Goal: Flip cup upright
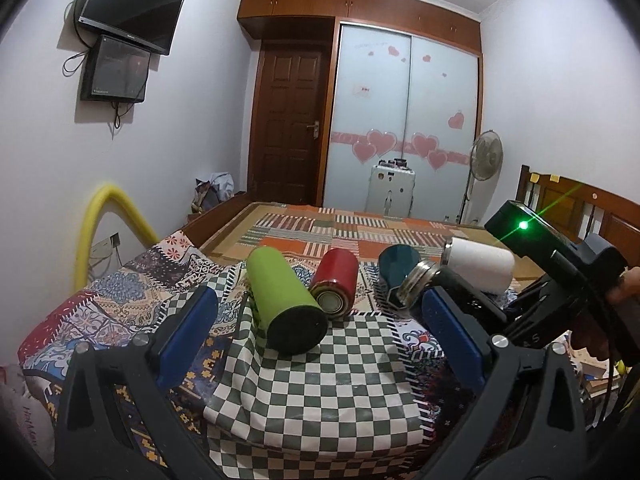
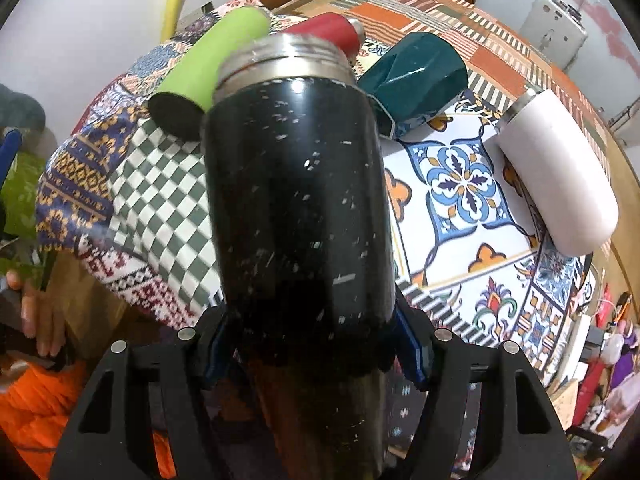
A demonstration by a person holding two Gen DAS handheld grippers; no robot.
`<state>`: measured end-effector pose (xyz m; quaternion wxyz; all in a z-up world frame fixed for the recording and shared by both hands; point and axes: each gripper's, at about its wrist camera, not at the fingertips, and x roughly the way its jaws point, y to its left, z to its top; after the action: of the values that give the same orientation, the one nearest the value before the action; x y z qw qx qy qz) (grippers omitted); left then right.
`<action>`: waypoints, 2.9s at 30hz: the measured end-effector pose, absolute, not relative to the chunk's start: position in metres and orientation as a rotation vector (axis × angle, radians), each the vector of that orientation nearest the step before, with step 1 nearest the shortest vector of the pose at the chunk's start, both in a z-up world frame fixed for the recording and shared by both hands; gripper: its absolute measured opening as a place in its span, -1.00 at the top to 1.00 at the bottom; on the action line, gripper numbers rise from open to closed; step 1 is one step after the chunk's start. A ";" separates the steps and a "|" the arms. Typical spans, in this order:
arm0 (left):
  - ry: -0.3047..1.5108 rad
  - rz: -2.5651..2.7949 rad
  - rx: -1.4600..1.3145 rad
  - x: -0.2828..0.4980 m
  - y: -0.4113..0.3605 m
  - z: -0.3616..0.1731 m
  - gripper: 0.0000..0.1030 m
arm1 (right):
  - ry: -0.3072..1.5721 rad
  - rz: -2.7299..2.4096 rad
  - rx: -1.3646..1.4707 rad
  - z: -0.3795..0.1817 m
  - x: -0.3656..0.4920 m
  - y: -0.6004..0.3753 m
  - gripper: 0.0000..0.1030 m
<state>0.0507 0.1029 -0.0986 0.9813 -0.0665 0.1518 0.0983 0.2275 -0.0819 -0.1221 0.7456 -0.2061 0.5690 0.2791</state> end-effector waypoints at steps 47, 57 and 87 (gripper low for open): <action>1.060 0.081 -0.320 0.214 0.036 -0.140 -1.00 | 0.453 0.418 -0.191 -0.068 0.145 -0.206 -0.33; 1.117 0.084 -0.413 0.242 0.031 -0.163 -0.88 | 0.475 0.460 -0.130 -0.083 0.153 -0.219 -0.34; 0.854 -0.078 -0.167 0.182 0.006 -0.097 -0.28 | 0.441 0.433 -0.097 -0.066 0.135 -0.232 -0.34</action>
<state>0.1820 0.0065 -0.0969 0.9060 -0.0810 0.4137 -0.0379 0.1355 -0.2321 -0.0657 0.9514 -0.0477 0.2171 0.2130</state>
